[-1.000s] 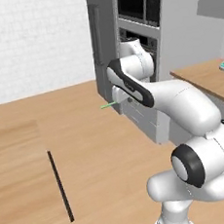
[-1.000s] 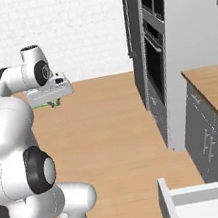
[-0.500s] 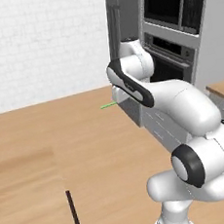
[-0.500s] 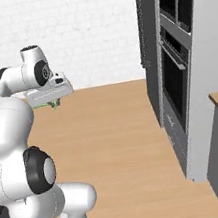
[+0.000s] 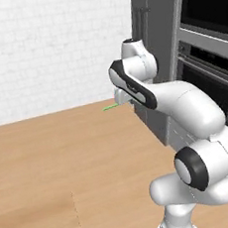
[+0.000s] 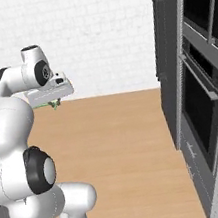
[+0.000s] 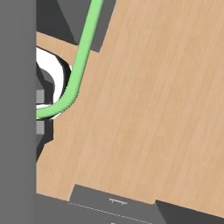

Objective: Take a straw from the drawer in front and place it inside the glass cup on the dining counter.

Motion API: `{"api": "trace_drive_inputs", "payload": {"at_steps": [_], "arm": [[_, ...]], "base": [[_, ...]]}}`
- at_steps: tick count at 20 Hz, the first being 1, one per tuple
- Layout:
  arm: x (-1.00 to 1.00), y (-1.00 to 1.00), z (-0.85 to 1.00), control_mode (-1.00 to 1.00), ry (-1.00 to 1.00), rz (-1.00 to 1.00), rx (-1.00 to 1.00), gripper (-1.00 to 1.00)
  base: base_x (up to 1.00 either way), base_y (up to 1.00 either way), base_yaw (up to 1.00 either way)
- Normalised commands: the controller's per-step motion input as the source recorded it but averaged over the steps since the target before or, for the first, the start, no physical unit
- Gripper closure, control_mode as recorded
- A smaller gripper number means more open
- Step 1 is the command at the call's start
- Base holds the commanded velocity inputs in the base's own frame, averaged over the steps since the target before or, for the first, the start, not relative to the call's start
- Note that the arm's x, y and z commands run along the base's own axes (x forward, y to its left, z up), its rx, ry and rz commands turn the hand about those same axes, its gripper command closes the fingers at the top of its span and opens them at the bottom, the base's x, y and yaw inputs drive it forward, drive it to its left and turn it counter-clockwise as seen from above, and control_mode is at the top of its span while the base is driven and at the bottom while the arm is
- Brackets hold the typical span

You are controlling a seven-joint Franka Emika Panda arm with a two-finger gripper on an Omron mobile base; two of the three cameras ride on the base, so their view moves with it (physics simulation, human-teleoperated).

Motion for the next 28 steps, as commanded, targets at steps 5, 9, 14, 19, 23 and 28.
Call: {"api": "trace_drive_inputs", "payload": {"at_steps": [5,9,14,19,23,28], "arm": [[0.0,0.0,0.0,1.0,0.0,0.0,0.0,1.0],[0.0,0.0,0.0,1.0,0.0,0.0,0.0,1.0],[0.0,0.0,0.0,1.0,0.0,0.0,0.0,1.0],[0.0,0.0,0.0,1.0,0.0,0.0,0.0,1.0],[0.0,0.0,0.0,1.0,0.0,0.0,0.0,1.0],[0.0,0.0,0.0,1.0,0.0,0.0,0.0,1.0]], "base": [[1.0,0.0,0.24],[1.0,0.0,0.39],[1.0,0.0,0.55],[1.0,0.0,0.66],[1.0,0.0,0.72],[1.0,0.0,0.73]]}}
